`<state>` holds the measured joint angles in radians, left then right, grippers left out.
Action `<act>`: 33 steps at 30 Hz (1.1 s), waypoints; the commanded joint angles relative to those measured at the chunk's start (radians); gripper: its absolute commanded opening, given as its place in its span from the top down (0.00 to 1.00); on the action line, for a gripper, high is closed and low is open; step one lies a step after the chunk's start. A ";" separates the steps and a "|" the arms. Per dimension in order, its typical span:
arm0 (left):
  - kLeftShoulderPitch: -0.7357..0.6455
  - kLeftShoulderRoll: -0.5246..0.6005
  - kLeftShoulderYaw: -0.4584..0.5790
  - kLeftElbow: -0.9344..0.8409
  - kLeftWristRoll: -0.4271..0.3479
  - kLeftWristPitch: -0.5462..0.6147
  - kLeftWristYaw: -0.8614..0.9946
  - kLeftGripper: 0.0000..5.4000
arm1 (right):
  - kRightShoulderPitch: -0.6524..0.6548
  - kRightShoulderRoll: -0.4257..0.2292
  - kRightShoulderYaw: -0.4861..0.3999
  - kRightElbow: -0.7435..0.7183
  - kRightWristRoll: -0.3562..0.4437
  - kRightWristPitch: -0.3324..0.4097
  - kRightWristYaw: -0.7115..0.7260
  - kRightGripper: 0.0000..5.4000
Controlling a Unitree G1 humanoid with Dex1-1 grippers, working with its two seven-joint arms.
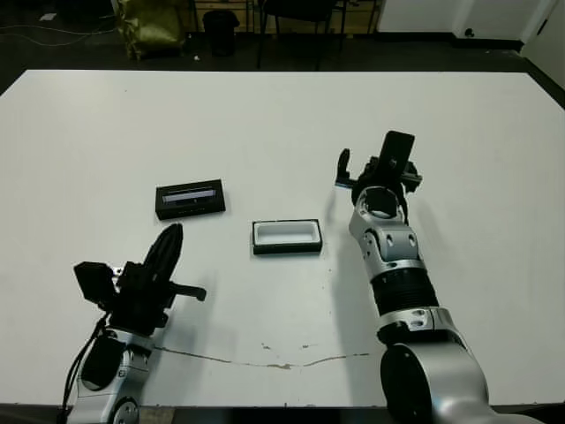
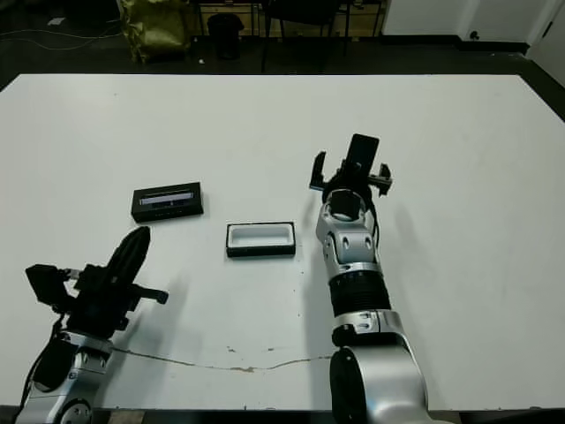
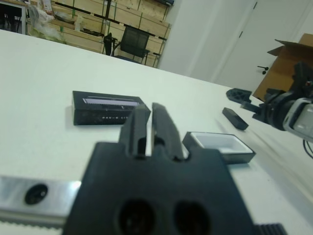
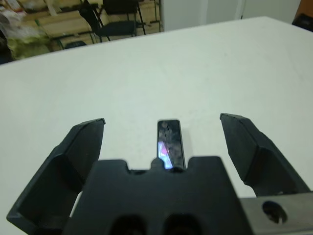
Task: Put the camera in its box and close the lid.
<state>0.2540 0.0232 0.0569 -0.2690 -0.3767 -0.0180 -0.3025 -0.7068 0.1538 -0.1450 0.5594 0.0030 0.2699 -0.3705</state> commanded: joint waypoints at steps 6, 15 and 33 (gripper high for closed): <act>0.016 0.009 -0.002 0.006 -0.017 0.026 -0.003 1.00 | 0.007 -0.024 0.000 0.057 -0.006 0.014 -0.008 0.00; 0.016 0.007 -0.003 0.023 -0.007 0.002 -0.010 1.00 | -0.003 -0.026 0.000 0.127 -0.011 -0.010 -0.019 0.00; 0.013 0.015 0.001 0.029 -0.008 -0.003 -0.016 1.00 | -0.025 -0.019 0.002 0.290 -0.005 -0.068 -0.024 0.00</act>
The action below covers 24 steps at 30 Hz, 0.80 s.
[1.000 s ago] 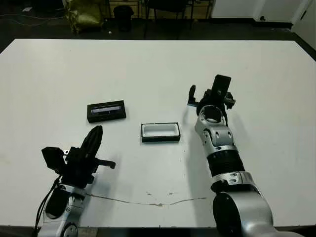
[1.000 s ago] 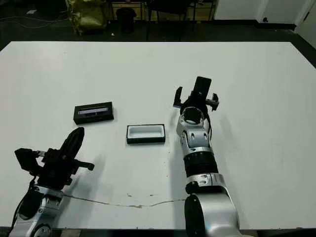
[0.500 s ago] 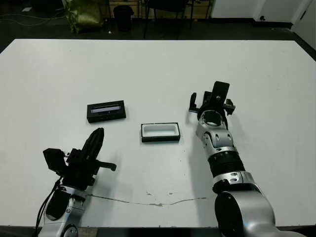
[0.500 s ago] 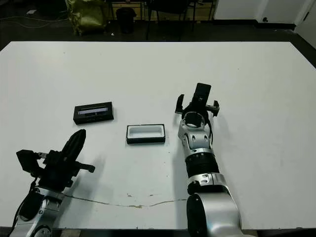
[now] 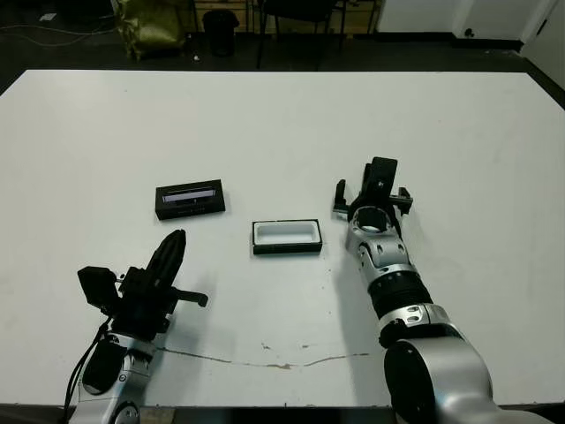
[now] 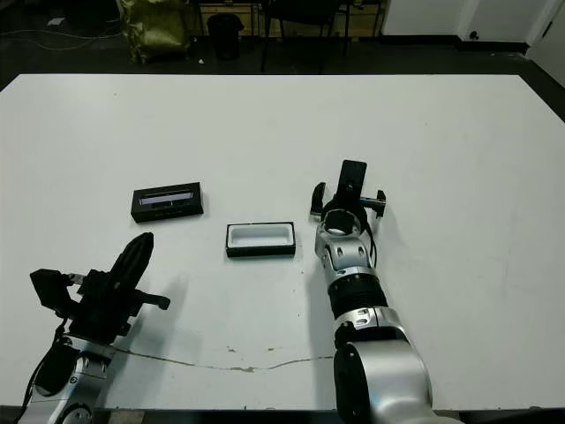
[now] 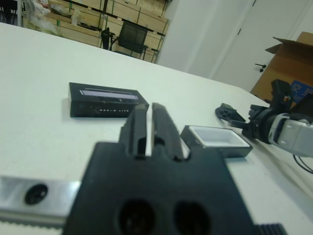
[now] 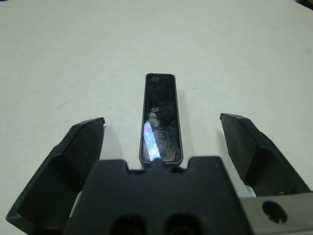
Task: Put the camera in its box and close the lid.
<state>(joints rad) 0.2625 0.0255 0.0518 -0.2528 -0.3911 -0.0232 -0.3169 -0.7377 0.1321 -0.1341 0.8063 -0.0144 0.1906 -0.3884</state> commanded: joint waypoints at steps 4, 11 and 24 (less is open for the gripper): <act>0.005 0.012 0.009 0.014 0.000 0.005 -0.001 1.00 | 0.003 0.008 -0.018 0.064 0.016 0.003 -0.024 0.00; 0.013 0.015 0.005 -0.007 -0.005 0.031 0.008 1.00 | 0.011 0.049 -0.095 0.093 0.084 -0.103 -0.088 0.19; 0.001 0.022 0.012 0.006 -0.009 0.031 -0.007 1.00 | 0.011 0.070 -0.155 0.120 0.187 -0.120 -0.093 0.75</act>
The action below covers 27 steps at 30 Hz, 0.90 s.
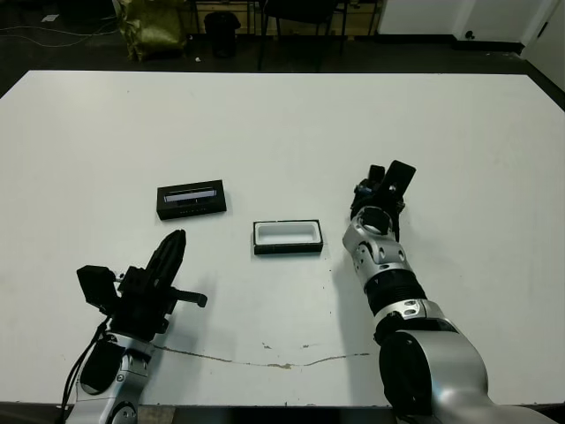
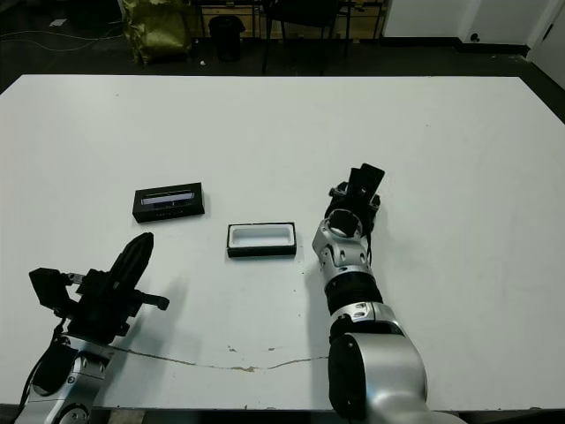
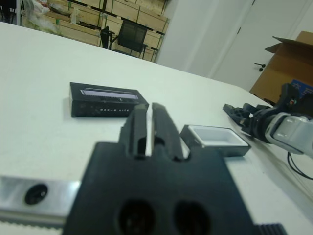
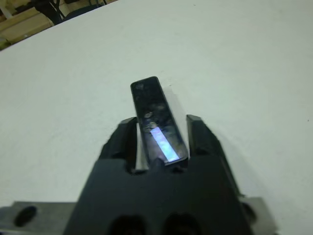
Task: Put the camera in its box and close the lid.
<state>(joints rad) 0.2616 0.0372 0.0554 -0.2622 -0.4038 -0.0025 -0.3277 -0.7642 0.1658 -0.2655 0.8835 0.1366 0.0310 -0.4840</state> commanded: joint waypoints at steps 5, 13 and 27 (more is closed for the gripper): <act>0.000 0.010 0.008 0.017 0.007 0.004 0.002 1.00 | 0.041 0.033 -0.018 0.036 0.043 0.049 0.019 0.87; 0.004 0.008 0.002 0.003 0.012 0.019 0.013 1.00 | 0.061 0.024 0.039 -0.003 -0.005 0.070 0.018 0.88; 0.006 0.001 -0.009 0.008 0.019 0.006 0.011 1.00 | 0.196 -0.088 0.204 -0.398 -0.120 0.086 0.224 0.88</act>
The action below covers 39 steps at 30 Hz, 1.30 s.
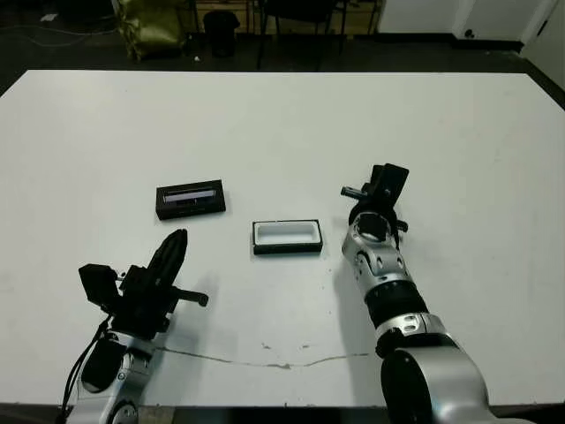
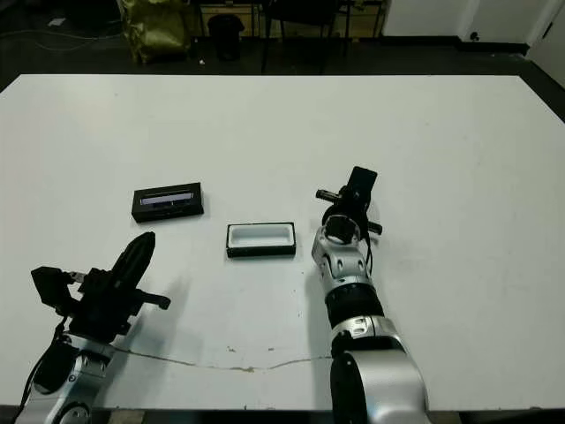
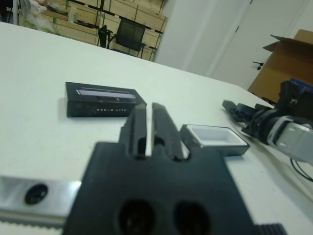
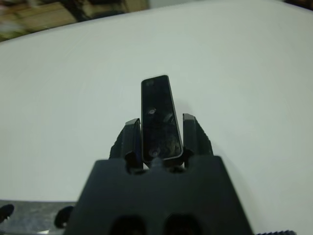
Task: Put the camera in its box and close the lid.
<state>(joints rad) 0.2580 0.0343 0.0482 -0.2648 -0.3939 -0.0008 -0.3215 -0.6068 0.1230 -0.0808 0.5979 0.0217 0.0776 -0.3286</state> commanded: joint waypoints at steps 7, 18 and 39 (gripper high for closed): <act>0.002 0.006 -0.004 0.024 0.013 -0.006 -0.003 1.00 | 0.107 -0.120 0.055 -0.475 0.084 0.221 0.316 0.88; 0.007 0.006 -0.005 0.003 0.013 0.014 0.013 1.00 | 0.103 -0.289 0.127 -0.618 0.174 0.325 0.704 0.88; 0.029 0.005 0.002 -0.007 -0.017 0.029 0.018 1.00 | -0.073 -0.490 0.276 -0.312 0.214 0.151 1.417 0.88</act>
<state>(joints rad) 0.2767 0.0339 0.0468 -0.2757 -0.4074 0.0052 -0.3105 -0.6530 -0.3429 0.1813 0.2709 0.2464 0.2089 1.0596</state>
